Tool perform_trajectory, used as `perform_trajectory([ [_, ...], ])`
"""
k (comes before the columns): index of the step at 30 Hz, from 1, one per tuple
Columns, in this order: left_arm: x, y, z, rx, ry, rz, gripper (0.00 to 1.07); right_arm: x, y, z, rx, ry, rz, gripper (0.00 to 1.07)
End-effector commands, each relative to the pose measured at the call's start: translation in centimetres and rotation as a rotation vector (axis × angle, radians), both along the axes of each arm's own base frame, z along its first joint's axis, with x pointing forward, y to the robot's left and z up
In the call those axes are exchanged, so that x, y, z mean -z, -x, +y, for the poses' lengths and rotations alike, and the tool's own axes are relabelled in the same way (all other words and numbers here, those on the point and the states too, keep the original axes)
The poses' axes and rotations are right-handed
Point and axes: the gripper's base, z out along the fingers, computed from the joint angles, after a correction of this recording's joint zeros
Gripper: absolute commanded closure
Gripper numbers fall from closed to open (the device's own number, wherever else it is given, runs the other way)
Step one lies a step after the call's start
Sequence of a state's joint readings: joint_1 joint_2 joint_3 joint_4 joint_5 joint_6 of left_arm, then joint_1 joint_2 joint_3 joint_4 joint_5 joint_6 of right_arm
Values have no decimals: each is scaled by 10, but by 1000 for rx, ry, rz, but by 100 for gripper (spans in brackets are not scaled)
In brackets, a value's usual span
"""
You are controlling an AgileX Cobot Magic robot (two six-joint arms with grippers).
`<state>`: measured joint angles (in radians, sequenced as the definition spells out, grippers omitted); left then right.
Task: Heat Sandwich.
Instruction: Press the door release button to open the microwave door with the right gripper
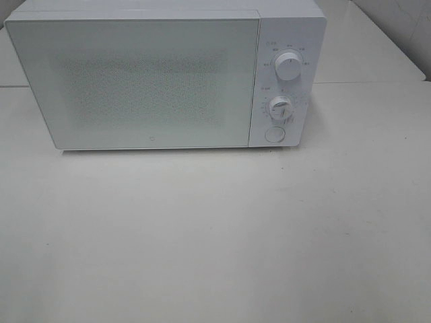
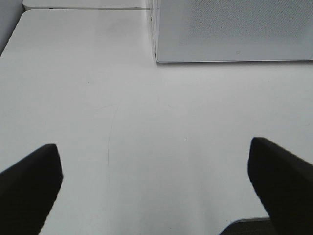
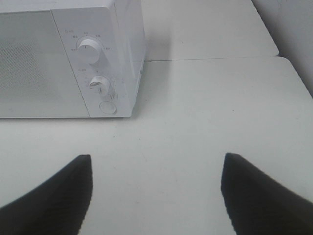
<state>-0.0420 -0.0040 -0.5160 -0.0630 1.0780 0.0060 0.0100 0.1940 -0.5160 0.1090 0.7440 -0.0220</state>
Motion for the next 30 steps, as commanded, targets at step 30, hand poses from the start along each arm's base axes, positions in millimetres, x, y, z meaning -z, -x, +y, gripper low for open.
perform_trajectory([
  [30,-1,1,0,-5,5,-16,9,18,-166,-7,103,-15,-86,36],
])
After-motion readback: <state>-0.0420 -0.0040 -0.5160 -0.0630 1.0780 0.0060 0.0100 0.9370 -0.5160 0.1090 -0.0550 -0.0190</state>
